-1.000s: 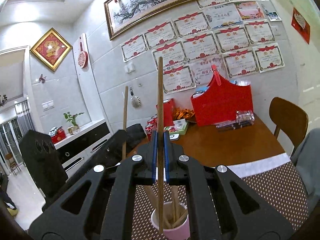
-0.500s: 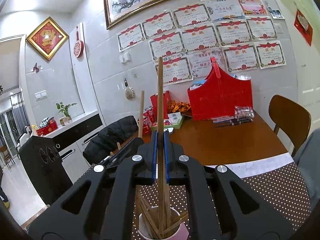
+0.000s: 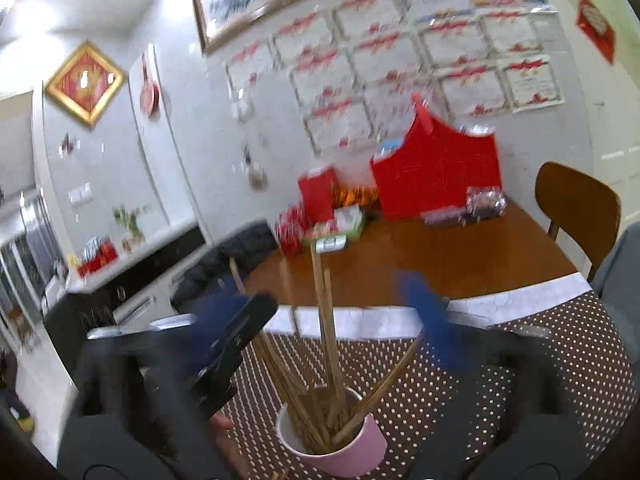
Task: Organize utensils
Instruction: 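Lower both sticks into the pink cup and open both tools, then lower both open tools toward the last two sticks on the tablecloth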
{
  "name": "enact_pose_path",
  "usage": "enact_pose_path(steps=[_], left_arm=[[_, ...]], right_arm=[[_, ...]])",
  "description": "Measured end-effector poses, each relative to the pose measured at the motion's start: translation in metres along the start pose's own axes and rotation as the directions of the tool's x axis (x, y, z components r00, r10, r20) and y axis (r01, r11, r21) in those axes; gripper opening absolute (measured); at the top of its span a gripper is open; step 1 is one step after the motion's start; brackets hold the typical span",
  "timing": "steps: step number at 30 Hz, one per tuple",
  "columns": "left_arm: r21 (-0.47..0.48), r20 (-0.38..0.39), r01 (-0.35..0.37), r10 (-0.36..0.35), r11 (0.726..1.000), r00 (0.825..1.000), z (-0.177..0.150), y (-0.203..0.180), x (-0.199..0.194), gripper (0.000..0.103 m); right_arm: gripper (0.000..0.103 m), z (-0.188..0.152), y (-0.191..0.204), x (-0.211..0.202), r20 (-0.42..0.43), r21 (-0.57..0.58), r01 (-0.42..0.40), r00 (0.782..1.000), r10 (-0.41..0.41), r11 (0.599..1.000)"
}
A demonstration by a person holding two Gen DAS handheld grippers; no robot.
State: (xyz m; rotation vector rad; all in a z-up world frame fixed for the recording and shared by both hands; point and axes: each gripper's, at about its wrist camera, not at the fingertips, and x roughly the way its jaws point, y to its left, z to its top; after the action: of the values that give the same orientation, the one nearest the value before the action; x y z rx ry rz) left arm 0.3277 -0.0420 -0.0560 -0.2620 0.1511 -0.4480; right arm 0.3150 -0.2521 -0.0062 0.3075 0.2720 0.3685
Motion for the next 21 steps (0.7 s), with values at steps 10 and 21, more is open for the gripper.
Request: enact_pose_path(steps=[10, 21], left_arm=[[0.139, -0.084, -0.082, 0.095, 0.987, 0.992, 0.017, -0.029, -0.056, 0.082], [0.168, -0.181, -0.106, 0.137, 0.98, 0.974, 0.001, -0.04, -0.1, 0.082]], right_arm=[[0.097, 0.002, -0.007, -0.056, 0.044, 0.072, 0.058, 0.997, -0.061, 0.996], [0.097, -0.037, -0.019, -0.085, -0.073, 0.102, 0.153, 0.987, -0.145, 0.983]])
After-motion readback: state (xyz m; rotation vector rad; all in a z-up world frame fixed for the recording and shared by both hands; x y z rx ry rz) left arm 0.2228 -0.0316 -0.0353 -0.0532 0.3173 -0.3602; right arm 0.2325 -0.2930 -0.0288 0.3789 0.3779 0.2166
